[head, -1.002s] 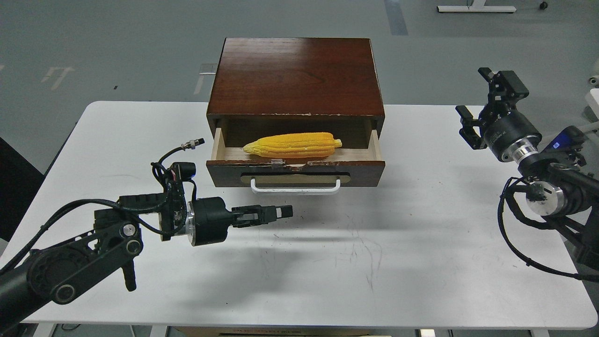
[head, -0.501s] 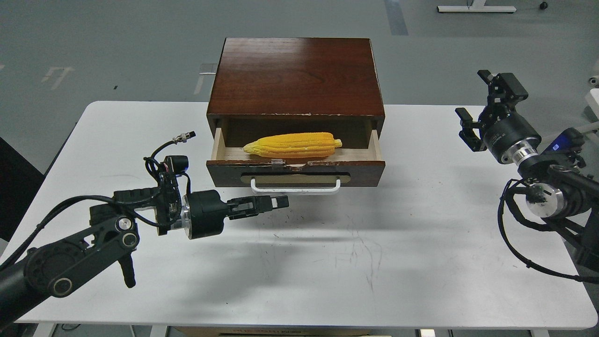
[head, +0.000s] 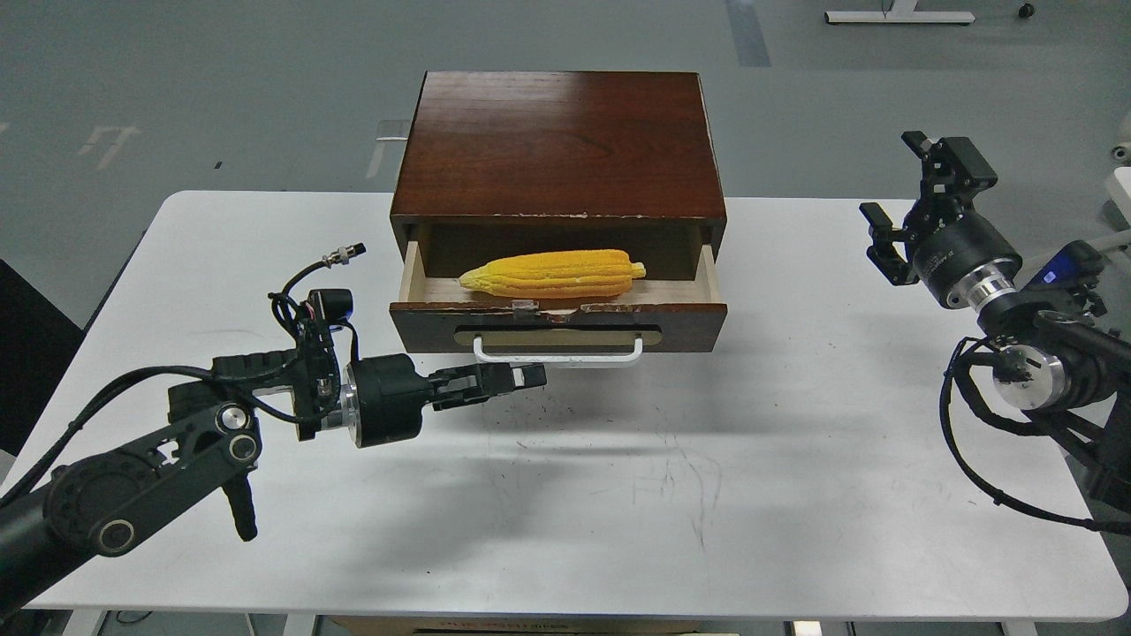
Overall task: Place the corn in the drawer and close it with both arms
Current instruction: 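Reposition the left gripper in front of the white drawer handle, then push the drawer front with the left gripper toward the box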
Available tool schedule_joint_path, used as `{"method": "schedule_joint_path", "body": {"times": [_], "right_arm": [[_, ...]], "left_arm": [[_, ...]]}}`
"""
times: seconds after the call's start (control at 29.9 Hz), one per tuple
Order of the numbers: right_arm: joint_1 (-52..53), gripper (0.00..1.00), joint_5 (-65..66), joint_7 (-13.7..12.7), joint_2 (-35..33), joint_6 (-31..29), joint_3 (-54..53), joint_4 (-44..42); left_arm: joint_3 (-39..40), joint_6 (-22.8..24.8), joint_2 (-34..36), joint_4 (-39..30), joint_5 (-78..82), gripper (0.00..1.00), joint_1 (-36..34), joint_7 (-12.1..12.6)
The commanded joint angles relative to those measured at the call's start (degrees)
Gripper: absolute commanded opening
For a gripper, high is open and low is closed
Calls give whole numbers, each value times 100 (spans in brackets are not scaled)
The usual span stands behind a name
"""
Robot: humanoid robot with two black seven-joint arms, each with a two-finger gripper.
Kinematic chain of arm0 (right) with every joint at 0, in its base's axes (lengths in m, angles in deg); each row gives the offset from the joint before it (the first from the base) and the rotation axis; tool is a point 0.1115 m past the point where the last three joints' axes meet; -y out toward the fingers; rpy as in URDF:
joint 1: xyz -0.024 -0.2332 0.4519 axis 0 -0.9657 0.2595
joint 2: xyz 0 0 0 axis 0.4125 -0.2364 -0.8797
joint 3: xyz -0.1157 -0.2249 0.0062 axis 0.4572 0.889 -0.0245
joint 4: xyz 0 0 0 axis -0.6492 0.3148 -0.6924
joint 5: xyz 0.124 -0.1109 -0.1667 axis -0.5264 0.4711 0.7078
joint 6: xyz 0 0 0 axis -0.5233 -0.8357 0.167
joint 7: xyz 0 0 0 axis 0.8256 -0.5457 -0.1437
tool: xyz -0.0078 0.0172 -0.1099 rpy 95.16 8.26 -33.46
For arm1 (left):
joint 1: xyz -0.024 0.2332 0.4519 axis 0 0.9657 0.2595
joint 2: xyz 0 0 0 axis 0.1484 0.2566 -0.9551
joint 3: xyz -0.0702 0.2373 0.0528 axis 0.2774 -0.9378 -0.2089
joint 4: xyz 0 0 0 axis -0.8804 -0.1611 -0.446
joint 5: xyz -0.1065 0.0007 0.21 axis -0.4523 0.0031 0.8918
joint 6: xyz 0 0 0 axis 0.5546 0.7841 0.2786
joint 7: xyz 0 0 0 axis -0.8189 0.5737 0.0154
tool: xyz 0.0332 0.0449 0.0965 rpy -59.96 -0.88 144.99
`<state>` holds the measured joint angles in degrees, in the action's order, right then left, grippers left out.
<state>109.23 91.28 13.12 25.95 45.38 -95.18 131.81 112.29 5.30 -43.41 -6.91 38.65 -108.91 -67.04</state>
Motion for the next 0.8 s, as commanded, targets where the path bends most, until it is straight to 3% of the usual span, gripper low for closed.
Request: {"method": "schedule_joint_path", "body": {"times": [0.0,0.77], "right_arm": [[0,98,0,0,0,0,-8,9],[-62,98,0,0,0,9,1,0]], "left_arm": [[9,0,-15,35,1,0,-16,8],[175,0,-261,606,-148,0,-236,96]]}}
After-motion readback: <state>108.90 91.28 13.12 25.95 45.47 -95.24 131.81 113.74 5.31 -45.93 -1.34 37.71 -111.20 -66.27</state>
